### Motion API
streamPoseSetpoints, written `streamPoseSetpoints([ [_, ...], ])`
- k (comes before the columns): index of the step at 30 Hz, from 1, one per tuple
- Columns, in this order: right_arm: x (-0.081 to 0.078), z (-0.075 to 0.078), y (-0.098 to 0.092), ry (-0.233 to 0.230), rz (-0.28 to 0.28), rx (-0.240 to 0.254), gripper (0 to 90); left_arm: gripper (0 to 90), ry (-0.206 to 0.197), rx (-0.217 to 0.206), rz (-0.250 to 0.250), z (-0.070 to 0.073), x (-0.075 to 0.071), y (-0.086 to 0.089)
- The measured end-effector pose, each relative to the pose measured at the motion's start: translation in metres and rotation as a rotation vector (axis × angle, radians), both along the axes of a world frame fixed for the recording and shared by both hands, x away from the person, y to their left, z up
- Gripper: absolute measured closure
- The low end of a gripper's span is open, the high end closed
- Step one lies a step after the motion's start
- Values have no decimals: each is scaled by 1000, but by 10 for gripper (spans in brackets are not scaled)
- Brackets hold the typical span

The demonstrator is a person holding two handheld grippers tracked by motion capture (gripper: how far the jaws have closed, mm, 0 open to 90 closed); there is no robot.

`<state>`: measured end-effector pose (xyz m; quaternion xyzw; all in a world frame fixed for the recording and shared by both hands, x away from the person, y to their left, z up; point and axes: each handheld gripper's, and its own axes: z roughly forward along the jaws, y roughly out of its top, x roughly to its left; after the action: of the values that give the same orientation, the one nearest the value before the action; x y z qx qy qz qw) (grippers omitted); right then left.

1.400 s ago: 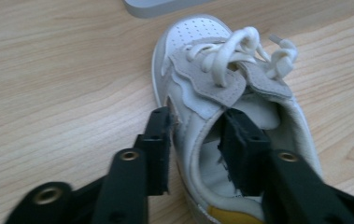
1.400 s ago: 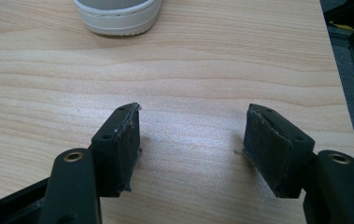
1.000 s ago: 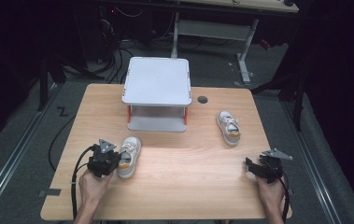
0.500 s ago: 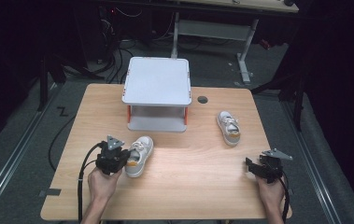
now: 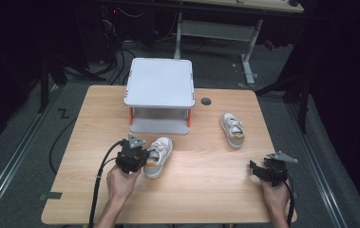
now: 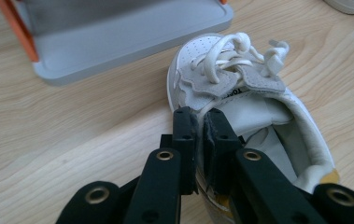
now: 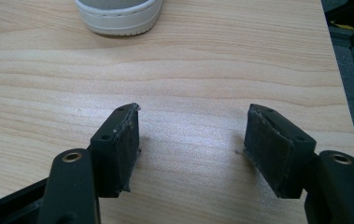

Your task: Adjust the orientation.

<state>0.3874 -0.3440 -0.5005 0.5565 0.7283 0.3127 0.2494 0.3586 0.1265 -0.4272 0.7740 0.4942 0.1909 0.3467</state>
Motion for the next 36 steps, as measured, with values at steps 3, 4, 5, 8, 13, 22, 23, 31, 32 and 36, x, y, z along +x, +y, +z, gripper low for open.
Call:
streamPoseSetpoints([
  [3,0,0,0,0,1,0,356,843,1,8,-13,0,4,-11],
  [4,0,0,0,0,0,0,356,842,4,12,-22,0,6,-18],
  [5,0,0,0,0,0,0,356,842,4,12,-22,0,6,-18],
  [8,0,0,0,0,0,0,356,842,9,24,-33,-1,9,-31],
  [13,0,0,0,0,1,1,355,840,19,26,-40,-4,14,-49],
  [22,0,0,0,0,2,1,353,836,22,65,-45,-9,22,-76],
  [23,0,0,0,0,2,1,353,834,28,66,-49,-11,22,-78],
  [31,0,0,0,0,2,-1,352,800,86,-4,-98,-14,21,-80],
  [32,0,0,0,0,2,-1,352,800,94,-19,-103,-16,21,-80],
  [36,0,0,0,1,2,-1,352,789,105,-48,-116,-19,19,-78],
])
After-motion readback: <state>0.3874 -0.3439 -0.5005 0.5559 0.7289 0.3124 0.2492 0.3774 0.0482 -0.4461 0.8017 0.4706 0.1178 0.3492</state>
